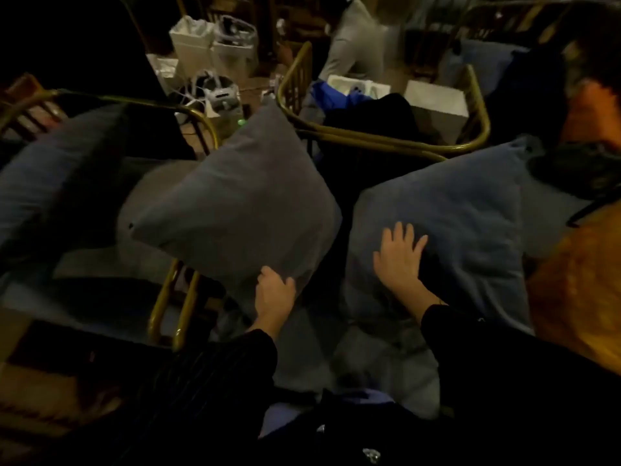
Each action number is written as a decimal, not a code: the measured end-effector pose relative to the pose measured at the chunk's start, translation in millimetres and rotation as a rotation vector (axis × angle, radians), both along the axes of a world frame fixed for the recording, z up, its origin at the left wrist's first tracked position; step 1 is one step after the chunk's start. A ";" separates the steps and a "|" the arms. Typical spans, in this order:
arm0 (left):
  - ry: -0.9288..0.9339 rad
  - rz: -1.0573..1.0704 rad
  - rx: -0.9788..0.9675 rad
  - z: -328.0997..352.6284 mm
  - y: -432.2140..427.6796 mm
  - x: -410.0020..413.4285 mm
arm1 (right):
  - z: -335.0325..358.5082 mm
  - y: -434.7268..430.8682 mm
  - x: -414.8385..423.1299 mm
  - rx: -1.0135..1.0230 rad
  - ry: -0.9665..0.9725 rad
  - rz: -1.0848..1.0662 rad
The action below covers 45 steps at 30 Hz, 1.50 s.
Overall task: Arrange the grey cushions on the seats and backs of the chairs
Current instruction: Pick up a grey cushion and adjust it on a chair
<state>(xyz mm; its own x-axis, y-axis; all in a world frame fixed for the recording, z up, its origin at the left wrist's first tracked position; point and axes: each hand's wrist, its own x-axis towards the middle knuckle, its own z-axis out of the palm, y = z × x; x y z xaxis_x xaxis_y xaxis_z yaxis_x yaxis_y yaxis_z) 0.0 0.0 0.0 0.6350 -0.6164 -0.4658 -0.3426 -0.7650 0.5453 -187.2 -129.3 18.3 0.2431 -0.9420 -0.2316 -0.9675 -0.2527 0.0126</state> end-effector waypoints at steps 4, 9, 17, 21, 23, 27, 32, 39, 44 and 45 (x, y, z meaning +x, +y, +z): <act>0.166 -0.221 0.053 -5.1 -50.8 -41.2 | 20.7 -32.7 -54.1 -0.070 0.012 -0.201; 0.311 -0.310 0.108 -26.4 -113.9 -89.3 | 10.3 -47.8 -116.3 -0.039 -0.128 -0.413; 0.716 0.055 0.003 -114.8 -176.4 -104.3 | -21.3 -61.5 -157.1 -0.099 -0.349 -0.613; 1.000 0.138 -0.047 -118.9 -193.1 -105.5 | -24.3 -71.5 -169.1 -0.112 -0.404 -0.648; 1.078 0.175 -0.102 -111.4 -197.9 -110.3 | -22.8 -71.9 -170.6 -0.146 -0.435 -0.678; 1.080 0.235 -0.121 -81.9 -188.0 -111.8 | -9.4 -66.5 -175.9 -0.146 -0.506 -0.681; 0.965 0.295 -0.095 -43.6 -152.6 -85.8 | 29.3 -63.4 -180.4 -0.134 -0.635 -0.638; 0.954 0.303 -0.220 22.3 -121.1 -83.6 | 84.6 -69.8 -208.7 -0.159 -0.816 -0.577; 1.175 0.347 -0.282 28.8 -110.8 -91.8 | 107.0 -56.4 -210.5 -0.225 -0.895 -0.484; 1.185 0.345 -0.290 33.5 -111.3 -95.2 | 108.0 -54.6 -207.9 -0.239 -0.904 -0.471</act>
